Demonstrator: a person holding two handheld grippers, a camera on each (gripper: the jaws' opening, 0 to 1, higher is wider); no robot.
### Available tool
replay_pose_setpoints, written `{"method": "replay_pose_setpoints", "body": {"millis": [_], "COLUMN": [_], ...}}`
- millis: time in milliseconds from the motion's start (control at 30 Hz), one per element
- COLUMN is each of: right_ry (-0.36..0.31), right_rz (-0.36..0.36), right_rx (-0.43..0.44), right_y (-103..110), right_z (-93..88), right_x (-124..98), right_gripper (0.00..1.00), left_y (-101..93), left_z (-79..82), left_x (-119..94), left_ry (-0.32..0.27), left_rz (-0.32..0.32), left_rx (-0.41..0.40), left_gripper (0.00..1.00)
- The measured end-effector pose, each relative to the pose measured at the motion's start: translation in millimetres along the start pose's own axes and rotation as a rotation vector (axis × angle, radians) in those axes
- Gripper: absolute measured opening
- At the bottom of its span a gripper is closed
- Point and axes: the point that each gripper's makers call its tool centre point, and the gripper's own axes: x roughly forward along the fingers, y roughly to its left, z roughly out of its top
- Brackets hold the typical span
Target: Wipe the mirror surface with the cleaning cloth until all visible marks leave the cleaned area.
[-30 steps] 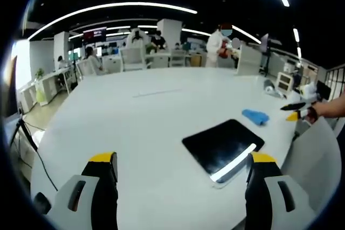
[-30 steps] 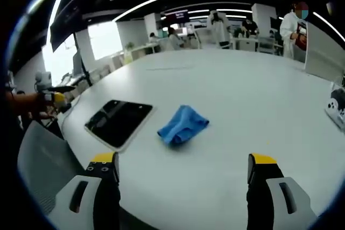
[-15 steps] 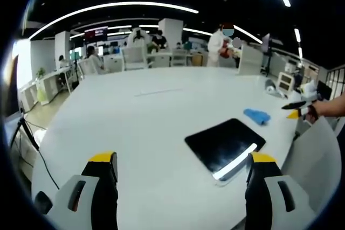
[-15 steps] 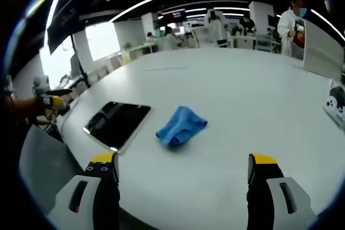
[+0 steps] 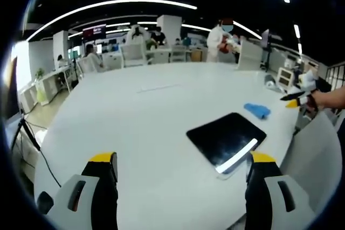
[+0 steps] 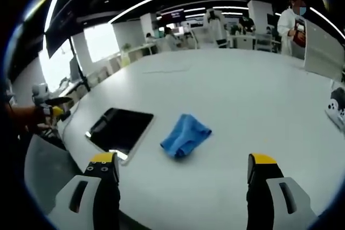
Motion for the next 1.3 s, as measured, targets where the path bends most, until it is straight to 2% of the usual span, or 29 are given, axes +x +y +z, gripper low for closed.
{"method": "replay_pose_setpoints", "body": {"millis": [100,167,233,300,400,500,567,633,700,800,1000,1067,1300], "right_ry": [0.027,0.023,0.003,0.014,0.017,0.078,0.058,0.065,0.061,0.055,0.139,0.202,0.288], "right_rz": [-0.009,-0.009,-0.024,-0.020,-0.011,-0.021,-0.019,-0.017,-0.012,0.016,0.063,0.051,0.040], "right_rx": [0.006,0.019,0.002,0.002,-0.037,-0.082,-0.091,-0.099,-0.096,-0.041,-0.006,-0.025,-0.061], "right_y": [-1.7,-1.4,-4.1,-4.7,-1.5,-0.1,3.4,4.3,3.7,4.3,4.3,0.0,-6.0], "right_z": [-1.3,6.1,15.6,17.0,22.1,22.2,31.3,36.2,41.4,54.0,66.9,63.7,63.0], "right_x": [-0.2,-1.3,-2.1,0.7,2.6,5.6,7.2,10.3,13.5,20.4,30.7,32.3,46.3], "right_gripper": [0.98,0.97,0.96,0.94,0.94,0.90,0.86,0.84,0.85,0.85,0.83,0.83,0.80], "left_y": [-2.8,-3.6,-0.9,2.5,3.0,1.5,1.9,1.4,0.6,-1.5,-4.5,-3.9,-5.2], "left_z": [-0.7,4.7,2.5,3.8,5.9,5.7,3.4,3.7,5.4,2.0,0.5,-1.0,-1.2], "left_x": [-5.9,-8.4,-7.3,-6.5,-6.0,-5.3,-3.3,-3.7,-3.6,-0.9,0.6,1.3,3.4], "left_ry": [0.013,-0.019,-0.017,-0.026,-0.037,-0.035,-0.026,-0.020,-0.030,-0.016,-0.010,-0.003,0.001], "left_rz": [0.002,-0.005,-0.011,-0.002,0.000,-0.008,-0.011,-0.010,-0.011,-0.014,-0.025,-0.024,-0.028], "left_rx": [-0.006,-0.010,-0.013,-0.006,-0.032,-0.022,-0.019,-0.022,-0.026,-0.032,-0.032,-0.033,-0.036], "left_gripper": [1.00,1.00,1.00,1.00,1.00,1.00,1.00,1.00,1.00,1.00,1.00,1.00,1.00]}}
